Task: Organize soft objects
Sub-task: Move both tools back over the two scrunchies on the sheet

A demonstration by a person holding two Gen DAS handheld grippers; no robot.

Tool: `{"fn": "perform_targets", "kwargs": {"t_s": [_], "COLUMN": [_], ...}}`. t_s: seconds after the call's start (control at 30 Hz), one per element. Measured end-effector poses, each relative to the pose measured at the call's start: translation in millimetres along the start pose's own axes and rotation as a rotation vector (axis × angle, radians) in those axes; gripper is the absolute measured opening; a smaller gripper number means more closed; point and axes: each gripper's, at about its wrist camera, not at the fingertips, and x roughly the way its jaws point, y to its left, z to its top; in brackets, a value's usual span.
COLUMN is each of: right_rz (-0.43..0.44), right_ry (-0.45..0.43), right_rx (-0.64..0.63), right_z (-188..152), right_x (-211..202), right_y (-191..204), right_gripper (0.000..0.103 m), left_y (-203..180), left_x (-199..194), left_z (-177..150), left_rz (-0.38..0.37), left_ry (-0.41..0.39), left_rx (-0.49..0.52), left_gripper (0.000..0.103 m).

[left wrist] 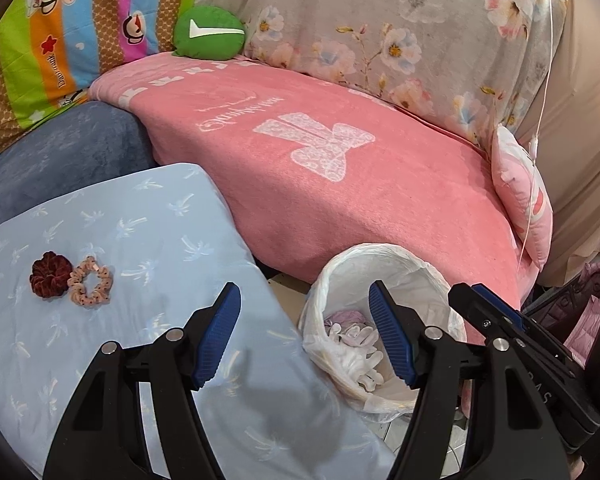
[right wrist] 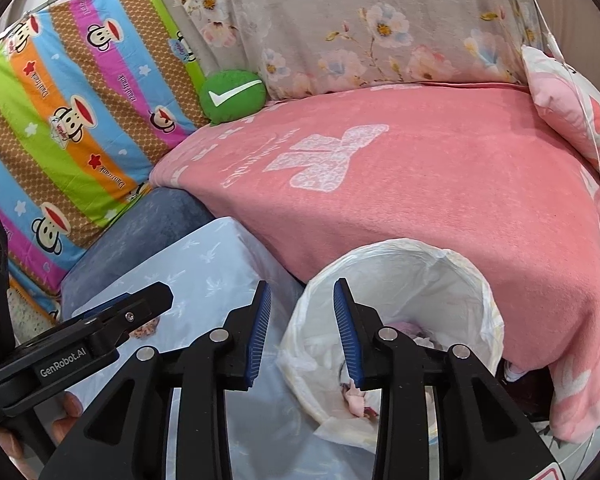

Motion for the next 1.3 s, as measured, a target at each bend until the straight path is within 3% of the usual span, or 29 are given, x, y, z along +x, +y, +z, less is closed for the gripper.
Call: {"fn": "perform_targets", "kwargs": {"t_s": [0.8, 0.9, 1.07, 1.3], "right_rz": [0.121, 0.134, 0.157, 0.190], "right_ry": [0.053, 0.067, 0.098, 0.158], "right_rx": [-0.190, -0.213, -0.252, -0.297], "right_z": [-20.2, -25.4, -37.1, -56.0], "right_x": [15.4, 21.6, 38.2, 81.5], "right_y": [135.0, 151.7, 182.2, 223.8], "right_gripper": [0.039, 0.042, 0.046, 0.053], "left_y": [107.4, 127.8, 160.8, 215.4], "left_x": [-52.6, -55.7, -61.1, -54.5], "left_z": [-15.1, -19.1, -28.3, -39.0], "left_rz": [0.131, 0.163, 0.227, 0.332], "left_ry": [-0.083, -0.080, -0.079, -0.045], "left_rx": [-0.166, -0.195, -0.241, -0.289], "left_gripper": [0.073, 0.073, 0.083, 0.084]}}
